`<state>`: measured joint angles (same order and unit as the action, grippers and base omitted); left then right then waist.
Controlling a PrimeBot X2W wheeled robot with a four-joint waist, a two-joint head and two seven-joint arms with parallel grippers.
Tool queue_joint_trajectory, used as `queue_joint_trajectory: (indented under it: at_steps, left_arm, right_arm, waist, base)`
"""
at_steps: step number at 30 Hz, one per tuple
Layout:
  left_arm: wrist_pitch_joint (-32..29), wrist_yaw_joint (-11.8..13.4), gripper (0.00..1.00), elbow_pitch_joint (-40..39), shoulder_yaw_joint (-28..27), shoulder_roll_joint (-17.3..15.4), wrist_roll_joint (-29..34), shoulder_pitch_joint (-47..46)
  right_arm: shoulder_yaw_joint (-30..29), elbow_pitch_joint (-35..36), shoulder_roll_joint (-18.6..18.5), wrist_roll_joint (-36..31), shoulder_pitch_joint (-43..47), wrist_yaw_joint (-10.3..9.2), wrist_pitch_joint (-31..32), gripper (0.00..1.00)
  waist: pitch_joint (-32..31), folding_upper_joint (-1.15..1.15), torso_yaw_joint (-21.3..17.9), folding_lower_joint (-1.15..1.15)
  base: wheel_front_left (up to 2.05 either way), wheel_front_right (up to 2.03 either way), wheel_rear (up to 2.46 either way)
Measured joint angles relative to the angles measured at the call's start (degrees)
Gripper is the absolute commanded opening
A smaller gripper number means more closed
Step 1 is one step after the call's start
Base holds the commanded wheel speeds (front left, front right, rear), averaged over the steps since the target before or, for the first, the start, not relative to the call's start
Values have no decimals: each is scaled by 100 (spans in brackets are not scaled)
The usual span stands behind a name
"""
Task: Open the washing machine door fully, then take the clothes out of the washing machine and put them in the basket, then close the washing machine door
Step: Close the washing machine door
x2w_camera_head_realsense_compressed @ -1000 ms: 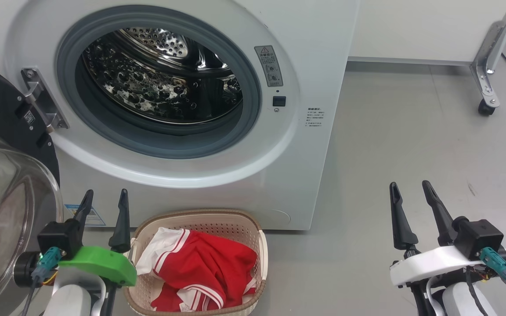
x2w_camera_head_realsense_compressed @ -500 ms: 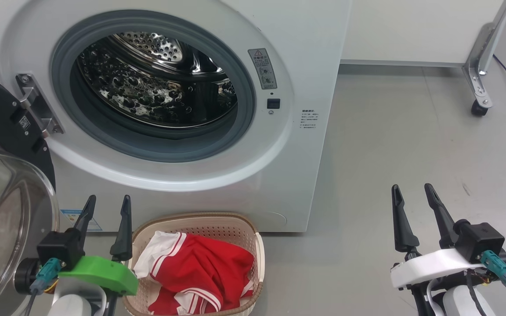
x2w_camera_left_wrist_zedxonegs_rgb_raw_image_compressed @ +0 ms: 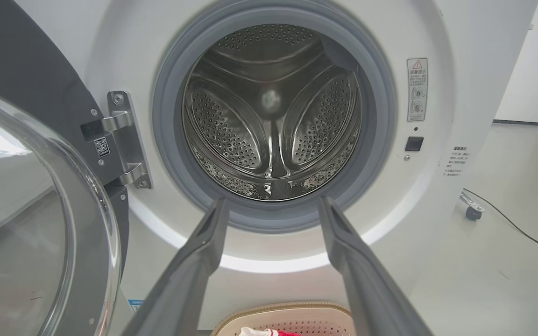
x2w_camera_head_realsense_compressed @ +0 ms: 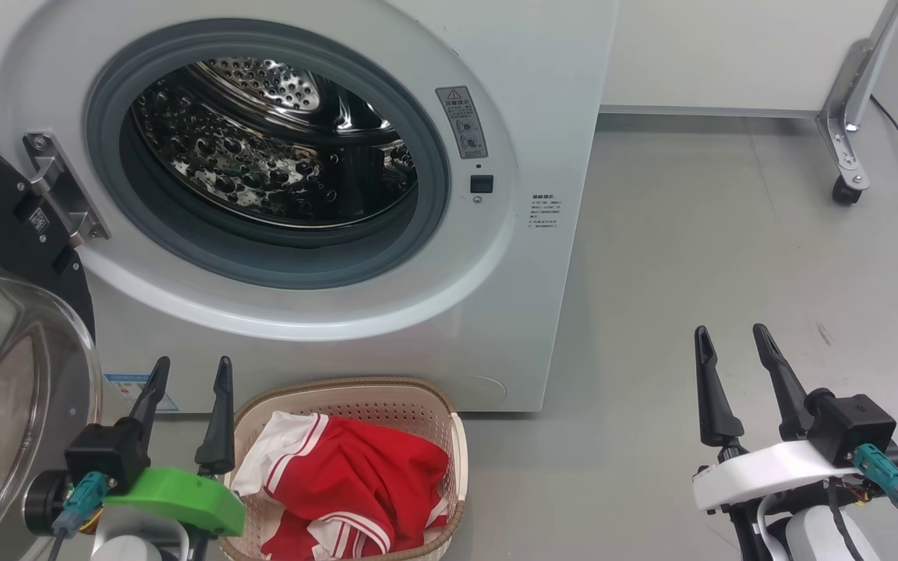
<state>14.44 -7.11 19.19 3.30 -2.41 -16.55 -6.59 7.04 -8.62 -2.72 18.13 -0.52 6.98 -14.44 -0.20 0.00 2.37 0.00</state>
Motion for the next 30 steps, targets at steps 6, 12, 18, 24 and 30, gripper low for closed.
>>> queue_joint_trajectory:
  at_steps: [6, 12, 18, 24, 30]
  left_arm:
    - [0, 0, 100, -49, -8, 0, 0, 21]
    - [0, 0, 100, -135, -10, 0, 0, 29]
    - [0, 0, 100, -146, -16, 1, -16, 91]
    - [0, 0, 100, -146, -42, 2, -124, 138]
    - [0, 0, 100, -146, -43, 2, -157, 139]
  right_arm:
    - [27, 25, 0, 0, 1, 0, 0, 100]
    - [34, 42, 2, 0, 1, 0, 0, 100]
    - [32, 47, 2, 0, 4, 0, 0, 100]
    - [32, 48, 4, 0, 6, 0, 0, 100]
    - [32, 56, 8, 0, 6, 0, 0, 100]
  waist:
    - [3, 0, -10, 0]
    - [2, 0, -16, 0]
    - [6, 0, -21, 0]
    - [-1, 0, -30, 0]
    - [-9, 0, -42, 0]
  base:
    - [0, 0, 0]
    - [0, 0, 0]
    - [-2, 4, -2]
    - [-24, 24, 0]
    - [-49, 49, 0]
